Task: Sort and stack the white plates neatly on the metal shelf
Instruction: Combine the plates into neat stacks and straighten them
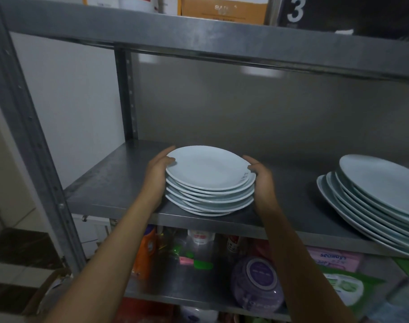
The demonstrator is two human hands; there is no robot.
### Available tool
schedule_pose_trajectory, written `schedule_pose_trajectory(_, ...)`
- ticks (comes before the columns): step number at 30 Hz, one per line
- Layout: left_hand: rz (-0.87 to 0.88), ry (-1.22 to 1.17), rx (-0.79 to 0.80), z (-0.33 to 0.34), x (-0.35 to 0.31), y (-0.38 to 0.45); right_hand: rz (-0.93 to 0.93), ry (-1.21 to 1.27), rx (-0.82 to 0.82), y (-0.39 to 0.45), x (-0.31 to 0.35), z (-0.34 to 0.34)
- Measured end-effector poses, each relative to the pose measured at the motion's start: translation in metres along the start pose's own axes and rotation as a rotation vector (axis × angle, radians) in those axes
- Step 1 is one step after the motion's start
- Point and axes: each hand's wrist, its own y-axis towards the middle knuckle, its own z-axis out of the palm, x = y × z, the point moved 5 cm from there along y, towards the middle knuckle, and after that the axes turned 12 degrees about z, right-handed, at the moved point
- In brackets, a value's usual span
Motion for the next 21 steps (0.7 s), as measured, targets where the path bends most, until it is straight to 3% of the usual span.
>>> schedule_pose_trajectory(5, -0.085, -0.089, -0.078, 0.006, 0.011, -0.013, 0.014, 0.000, -0.045, 0.001, -0.017, 0.006)
schedule_pose_trajectory(16, -0.083, -0.092, -0.127, 0.002, 0.005, -0.006, 0.012, -0.024, -0.075, 0.001, -0.007, -0.008)
schedule_pose_trajectory(21, -0.078, -0.033, -0.081, 0.011, 0.006, -0.008, 0.009, -0.055, -0.110, -0.003, -0.011, 0.005)
